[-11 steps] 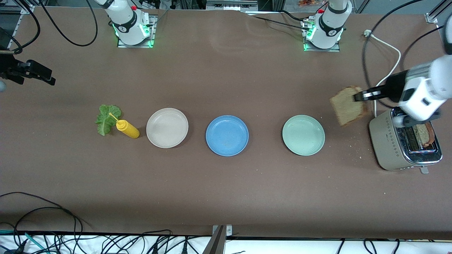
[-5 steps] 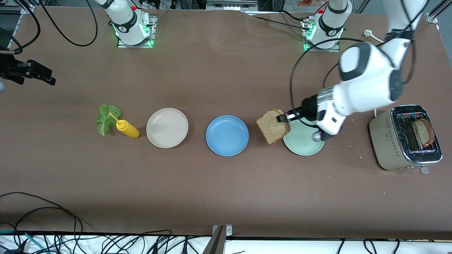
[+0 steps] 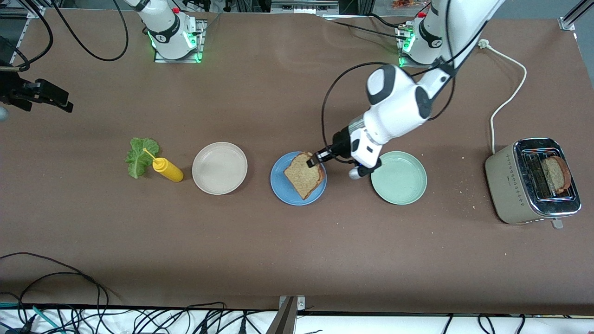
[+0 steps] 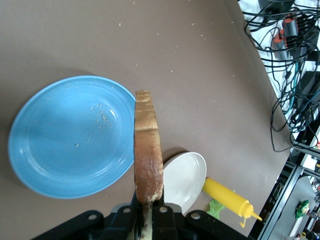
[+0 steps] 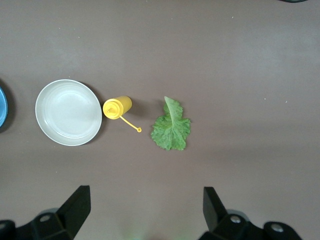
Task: Make sandwich in blue plate with both arms
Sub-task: 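Carry the bread slice over the blue plate with the left gripper, then lower the slice onto the blue plate and open the left gripper, then return the left gripper to the toaster while the right gripper reaches the lettuce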
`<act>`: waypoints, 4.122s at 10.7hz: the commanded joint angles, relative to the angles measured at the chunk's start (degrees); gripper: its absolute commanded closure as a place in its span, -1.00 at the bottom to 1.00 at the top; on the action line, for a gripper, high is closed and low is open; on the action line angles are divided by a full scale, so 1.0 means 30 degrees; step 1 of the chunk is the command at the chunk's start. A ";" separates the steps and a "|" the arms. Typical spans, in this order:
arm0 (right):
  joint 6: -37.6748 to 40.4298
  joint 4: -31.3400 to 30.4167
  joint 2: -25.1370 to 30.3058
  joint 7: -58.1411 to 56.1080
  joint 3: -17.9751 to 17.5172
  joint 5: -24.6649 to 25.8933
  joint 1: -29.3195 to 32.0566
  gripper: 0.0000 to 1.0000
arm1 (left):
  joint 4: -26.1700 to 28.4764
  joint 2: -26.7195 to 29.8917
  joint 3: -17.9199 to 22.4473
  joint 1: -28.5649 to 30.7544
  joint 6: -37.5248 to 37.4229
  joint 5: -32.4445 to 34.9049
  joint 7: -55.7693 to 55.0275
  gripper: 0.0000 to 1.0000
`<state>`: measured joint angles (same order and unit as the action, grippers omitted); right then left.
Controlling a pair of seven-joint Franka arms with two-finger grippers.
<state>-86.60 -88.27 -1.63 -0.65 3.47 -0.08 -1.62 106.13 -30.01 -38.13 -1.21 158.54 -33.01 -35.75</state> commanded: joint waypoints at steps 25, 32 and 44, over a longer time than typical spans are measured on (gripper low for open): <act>0.0887 0.0330 0.0075 0.0070 -0.0072 -0.0089 0.0042 -1.00 | -0.1657 -0.2828 0.3304 -0.2498 -0.3239 0.1703 0.2017 -1.00; 0.0653 0.0477 -0.0804 0.0012 -0.0042 0.0641 0.0071 -1.00 | -0.2299 0.0180 0.3921 -0.0808 -1.0236 0.8160 -0.1648 -0.99; -0.4522 -0.2913 -0.3206 0.2787 0.0133 0.1081 0.0394 -1.00 | -0.8190 0.4025 0.3863 0.6520 -2.1116 1.4521 0.7634 -1.00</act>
<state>-94.03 -91.54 -12.18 2.48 4.32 1.74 -0.65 81.10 -20.97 -26.05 14.33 97.49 10.14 -20.41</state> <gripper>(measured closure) 0.000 0.000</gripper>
